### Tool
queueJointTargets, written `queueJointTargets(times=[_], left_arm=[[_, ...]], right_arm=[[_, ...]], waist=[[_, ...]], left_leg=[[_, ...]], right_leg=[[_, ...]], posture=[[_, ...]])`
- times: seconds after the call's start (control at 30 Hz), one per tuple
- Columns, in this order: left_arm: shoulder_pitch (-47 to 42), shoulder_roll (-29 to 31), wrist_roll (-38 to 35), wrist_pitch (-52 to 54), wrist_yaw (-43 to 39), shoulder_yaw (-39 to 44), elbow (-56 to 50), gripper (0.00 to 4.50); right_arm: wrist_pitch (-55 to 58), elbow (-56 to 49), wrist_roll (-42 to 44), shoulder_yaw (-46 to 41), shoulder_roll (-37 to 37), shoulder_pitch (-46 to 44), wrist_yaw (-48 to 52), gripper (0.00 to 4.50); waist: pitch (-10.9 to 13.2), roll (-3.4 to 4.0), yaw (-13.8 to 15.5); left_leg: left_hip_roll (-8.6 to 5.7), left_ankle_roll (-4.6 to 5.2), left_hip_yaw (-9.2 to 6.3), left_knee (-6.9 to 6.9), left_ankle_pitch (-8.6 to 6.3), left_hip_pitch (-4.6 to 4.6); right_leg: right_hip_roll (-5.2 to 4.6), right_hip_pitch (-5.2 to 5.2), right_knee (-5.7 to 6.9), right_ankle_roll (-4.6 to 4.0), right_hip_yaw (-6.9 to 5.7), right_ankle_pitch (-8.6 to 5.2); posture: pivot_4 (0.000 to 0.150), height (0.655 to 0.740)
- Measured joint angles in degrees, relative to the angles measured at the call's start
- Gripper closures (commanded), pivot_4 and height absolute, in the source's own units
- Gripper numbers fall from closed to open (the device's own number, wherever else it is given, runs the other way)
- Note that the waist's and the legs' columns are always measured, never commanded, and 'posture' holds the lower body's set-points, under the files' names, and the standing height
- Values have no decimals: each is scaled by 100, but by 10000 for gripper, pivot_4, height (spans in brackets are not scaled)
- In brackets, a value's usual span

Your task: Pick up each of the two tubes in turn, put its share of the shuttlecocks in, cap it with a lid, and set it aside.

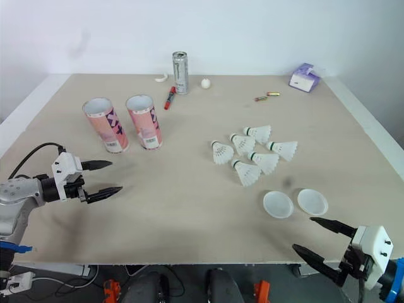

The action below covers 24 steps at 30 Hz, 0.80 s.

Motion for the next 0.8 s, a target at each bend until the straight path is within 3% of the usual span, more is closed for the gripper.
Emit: queueJointTargets(times=[0.07, 0.17, 0.2, 0.27, 0.4, 0.5, 0.8], left_arm=[[-29, -39, 160, -83, 251, 4, 41, 0], [-29, -619, 151, 430, 1228, 65, -213, 0], [223, -859, 112, 672, 1619, 94, -731, 0], [350, -923, 89, 744, 1777, 141, -918, 0], [614, -1438, -75, 1372, 2799, 464, -1330, 0], [680, -1921, -128, 1725, 3723, 824, -1488, 0], [577, -2170, -103, 1807, 4254, 937, -1503, 0]], right_arm=[[148, -20, 67, 59, 0, -192, -136, 444], [717, -535, 267, 605, -21, -987, -591, 444], [1189, -707, 263, 1239, -45, -1859, -958, 444], [1376, -753, 251, 1474, -42, -2195, -1094, 444], [2176, -653, 138, 2670, 436, -4282, -1732, 444], [2416, 280, -350, 3552, 1125, -5825, -1984, 444], [2415, 1230, -735, 4055, 1467, -6525, -1910, 444]], waist=[[0, 0, -1], [-2, -3, -9], [-2, -5, -30], [-2, -6, -17], [2, -17, -48], [0, -24, -61], [-5, -32, 9]], left_leg=[[1, 0, 2, 0, 0, 7], [1, 1, 6, 2, 2, 16], [1, 0, 13, 0, 1, 16], [-7, -1, 12, 0, 0, 16], [-7, 6, 9, 3, 5, 27], [-5, 9, 8, 3, 8, 35], [-24, 8, 7, 0, 1, 5]], right_leg=[[0, 5, 0, 0, 2, 1], [4, 10, 5, 11, 15, 11], [6, 6, 5, 18, 26, 16], [8, 6, 6, 20, 31, 17], [28, 4, 7, 21, 70, 44], [49, 4, 8, 14, 81, 62], [37, -9, 5, -11, 84, 66]], posture=[[1500, 7400], [1500, 7400], [1500, 7400], [1500, 7400], [1500, 7400], [1500, 7400], [1500, 7400]])
